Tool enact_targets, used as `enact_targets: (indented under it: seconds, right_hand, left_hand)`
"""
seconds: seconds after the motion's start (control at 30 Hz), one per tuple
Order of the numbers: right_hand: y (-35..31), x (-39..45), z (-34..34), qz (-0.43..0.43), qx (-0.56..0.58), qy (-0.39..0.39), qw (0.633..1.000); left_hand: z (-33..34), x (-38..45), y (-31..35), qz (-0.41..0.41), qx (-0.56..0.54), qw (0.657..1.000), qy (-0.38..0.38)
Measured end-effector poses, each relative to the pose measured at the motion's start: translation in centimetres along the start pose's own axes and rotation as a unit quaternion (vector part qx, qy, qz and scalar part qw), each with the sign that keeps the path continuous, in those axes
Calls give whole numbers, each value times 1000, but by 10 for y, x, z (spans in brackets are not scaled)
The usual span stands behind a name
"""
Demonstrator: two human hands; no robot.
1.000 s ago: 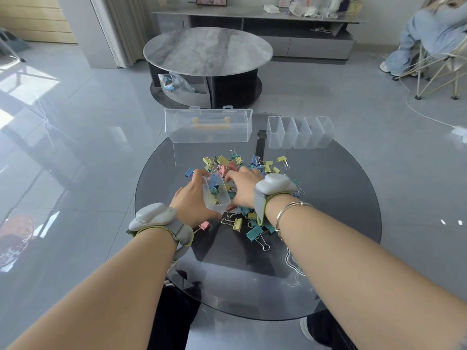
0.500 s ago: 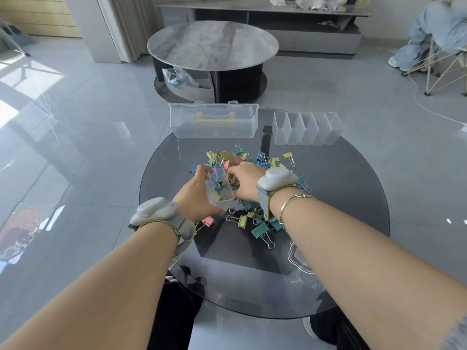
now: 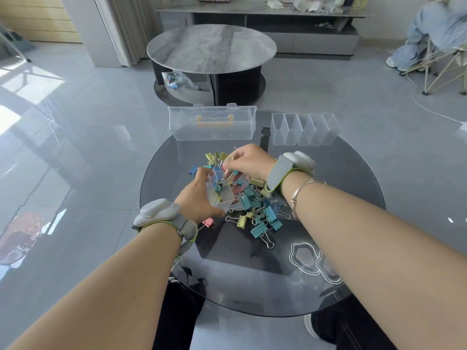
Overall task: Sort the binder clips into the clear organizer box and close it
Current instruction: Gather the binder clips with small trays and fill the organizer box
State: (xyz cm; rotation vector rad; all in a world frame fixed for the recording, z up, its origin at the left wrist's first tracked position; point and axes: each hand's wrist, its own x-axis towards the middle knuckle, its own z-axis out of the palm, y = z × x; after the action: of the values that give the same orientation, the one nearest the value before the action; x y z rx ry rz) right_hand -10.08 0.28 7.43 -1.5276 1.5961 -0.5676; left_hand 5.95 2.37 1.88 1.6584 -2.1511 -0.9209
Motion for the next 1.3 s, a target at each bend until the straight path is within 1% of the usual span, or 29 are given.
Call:
enact_targets:
  seconds: [0.07,0.1,0.2,0.37,0.47,0.57,0.63,0.7,0.77,0.8,0.87,0.93,1.0,1.07,1.2,1.3]
  right_hand:
    - [-5,-3,0,8,-67,-62,996]
    - [-6,-2,3,4,-88,-75,993]
    - [-9,-3,10,-21,-123,-68,990]
    - [-14,-6,10,-24,-110,-92,989]
    - [-16,-5,5,-39,-127,-74,988]
    - [-16,-5,6,-52,-147,-72,985]
    - [-14,-2,10,-55,-159,-38,985]
    - [-8,4,12,-50,-173,17,983]
    - [1,9,15,-34,-234,49,970]
    - [7,11,18,-26,-274,45,960]
    - [19,14,26,-26,-322,9,946]
    - [27,15,32,-46,-324,-22,945]
    - [30,21,35,-67,-330,-34,941]
    - [30,28,37,-86,-337,-20,937]
    - [29,33,39,-102,-373,34,922]
    - [27,30,36,-100,-412,20,905]
  left_hand:
    - [0,-1,3,-4,6,1000,4]
    - [0,-2,4,-7,8,1000,6]
    - [0,-2,6,-5,8,1000,7]
    - [0,-3,5,-8,9,1000,10]
    - [0,-3,4,-3,10,1000,8]
    - [1,-2,3,0,12,1000,7]
    - [0,-2,3,0,11,1000,2]
    - [-1,-1,1,2,11,1000,-3]
    - [-1,-1,0,2,9,1000,-8]
    - [-1,-1,0,3,8,1000,-10]
    - [-2,-1,-1,10,6,1000,-11]
    - [-3,-2,-3,22,1,1000,-15]
    - [-7,-3,-8,27,-11,999,-18]
    - [-10,-3,-13,30,-23,999,-20]
    - [-10,-2,-14,36,-24,999,-26]
    - [-7,0,-13,37,-23,999,-25]
